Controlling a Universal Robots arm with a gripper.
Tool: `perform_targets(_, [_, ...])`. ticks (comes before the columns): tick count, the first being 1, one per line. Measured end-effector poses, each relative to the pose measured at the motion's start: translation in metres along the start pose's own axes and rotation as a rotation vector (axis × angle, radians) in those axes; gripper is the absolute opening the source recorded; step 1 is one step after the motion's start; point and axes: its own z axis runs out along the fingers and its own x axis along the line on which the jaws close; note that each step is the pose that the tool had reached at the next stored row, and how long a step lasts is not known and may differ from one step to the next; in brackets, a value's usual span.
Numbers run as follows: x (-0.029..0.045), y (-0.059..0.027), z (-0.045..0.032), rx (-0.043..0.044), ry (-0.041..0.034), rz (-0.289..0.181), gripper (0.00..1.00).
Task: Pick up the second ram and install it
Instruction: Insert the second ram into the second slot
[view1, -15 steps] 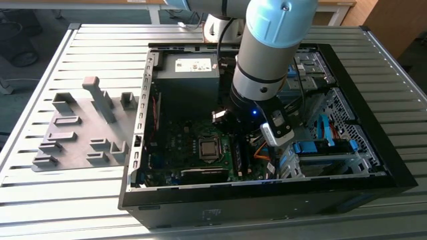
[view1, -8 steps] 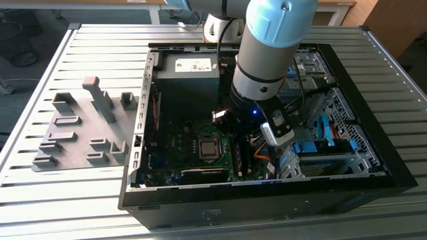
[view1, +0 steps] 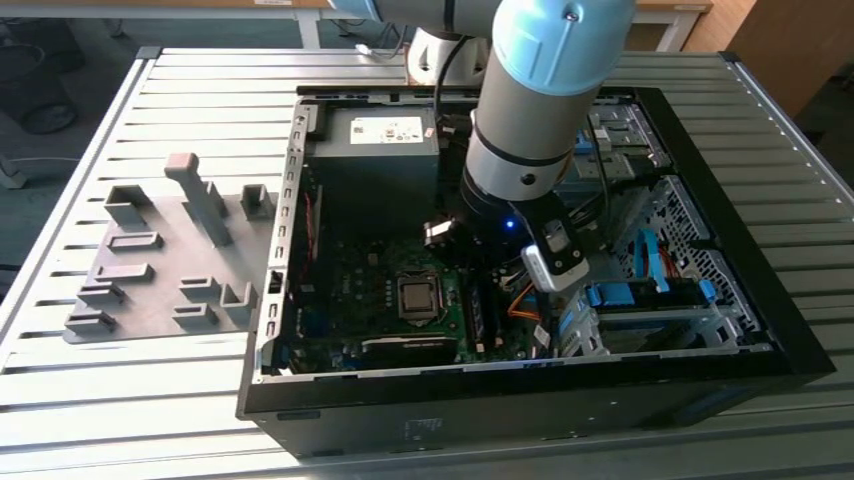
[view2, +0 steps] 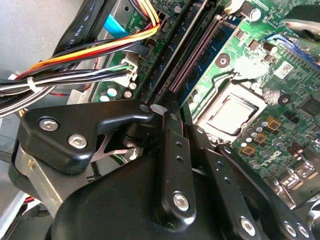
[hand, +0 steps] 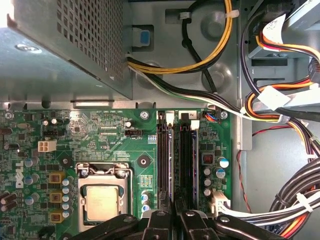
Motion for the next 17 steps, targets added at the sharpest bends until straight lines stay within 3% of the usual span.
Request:
perform_targets(11, [-0.0002,0.0000,0.0010,0.0004,0.0002,-0.004,0.14])
perform_targets(17, [-0.0004,-0.0001,0.0053,0.0005,0.0015,-0.004,0.14])
